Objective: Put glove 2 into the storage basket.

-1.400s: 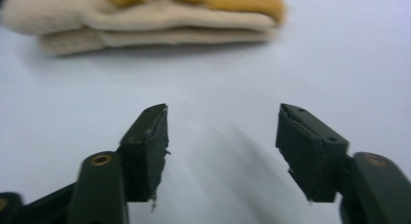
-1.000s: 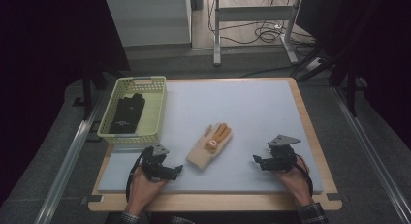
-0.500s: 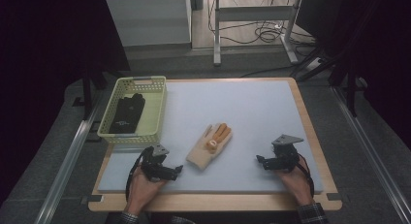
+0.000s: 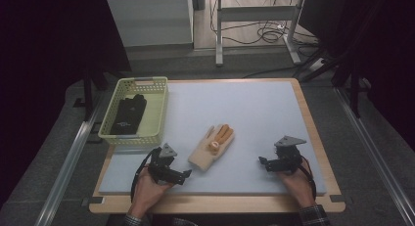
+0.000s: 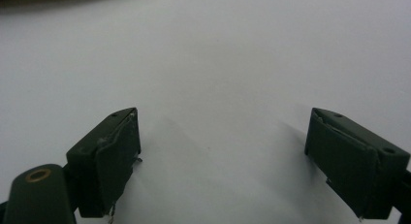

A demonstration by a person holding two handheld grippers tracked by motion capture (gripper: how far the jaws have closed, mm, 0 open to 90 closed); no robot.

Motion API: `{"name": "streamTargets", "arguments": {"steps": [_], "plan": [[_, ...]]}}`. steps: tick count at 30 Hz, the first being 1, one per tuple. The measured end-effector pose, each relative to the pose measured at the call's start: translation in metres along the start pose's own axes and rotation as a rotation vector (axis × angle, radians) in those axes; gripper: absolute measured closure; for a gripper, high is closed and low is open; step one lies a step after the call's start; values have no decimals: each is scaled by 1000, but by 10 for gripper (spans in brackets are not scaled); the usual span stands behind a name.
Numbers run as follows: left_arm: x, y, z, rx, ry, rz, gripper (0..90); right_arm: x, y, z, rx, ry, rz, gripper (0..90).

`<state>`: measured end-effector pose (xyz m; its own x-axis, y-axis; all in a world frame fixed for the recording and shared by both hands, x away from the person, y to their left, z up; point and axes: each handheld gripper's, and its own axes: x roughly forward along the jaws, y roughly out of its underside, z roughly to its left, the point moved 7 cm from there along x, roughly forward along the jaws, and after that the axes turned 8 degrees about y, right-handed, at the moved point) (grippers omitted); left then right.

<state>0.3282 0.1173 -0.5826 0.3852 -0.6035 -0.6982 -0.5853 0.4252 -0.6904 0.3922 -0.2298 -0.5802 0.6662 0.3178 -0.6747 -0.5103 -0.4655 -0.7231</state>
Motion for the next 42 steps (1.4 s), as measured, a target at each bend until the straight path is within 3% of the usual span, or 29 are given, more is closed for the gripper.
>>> {"name": "streamTargets", "arguments": {"steps": [6, 11, 16, 22, 28, 34, 38, 42], "plan": [[1, -23, -13, 19, 34, -8, 0, 0, 0, 0, 0, 0, -1, 122], [7, -43, -19, 25, 35, -4, 0, 0, 0, 0, 0, 1, -1, 122], [23, -63, -17, 14, 29, 19, 0, 0, 0, 0, 0, 0, -1, 121], [51, -76, -17, 14, 17, 56, 0, 0, 0, 0, 0, 0, -1, 122], [72, -83, -18, 25, -9, 95, 0, 0, 0, 0, 0, 0, -1, 122], [92, -81, -13, 20, -50, 151, 0, 0, 0, 0, 0, 0, -1, 122], [91, -79, -13, 12, -48, 158, 9, 0, 0, 0, 0, 0, -1, 121], [87, -81, -18, 20, -38, 171, 121, 0, 0, 0, 0, 1, -1, 122]]}}
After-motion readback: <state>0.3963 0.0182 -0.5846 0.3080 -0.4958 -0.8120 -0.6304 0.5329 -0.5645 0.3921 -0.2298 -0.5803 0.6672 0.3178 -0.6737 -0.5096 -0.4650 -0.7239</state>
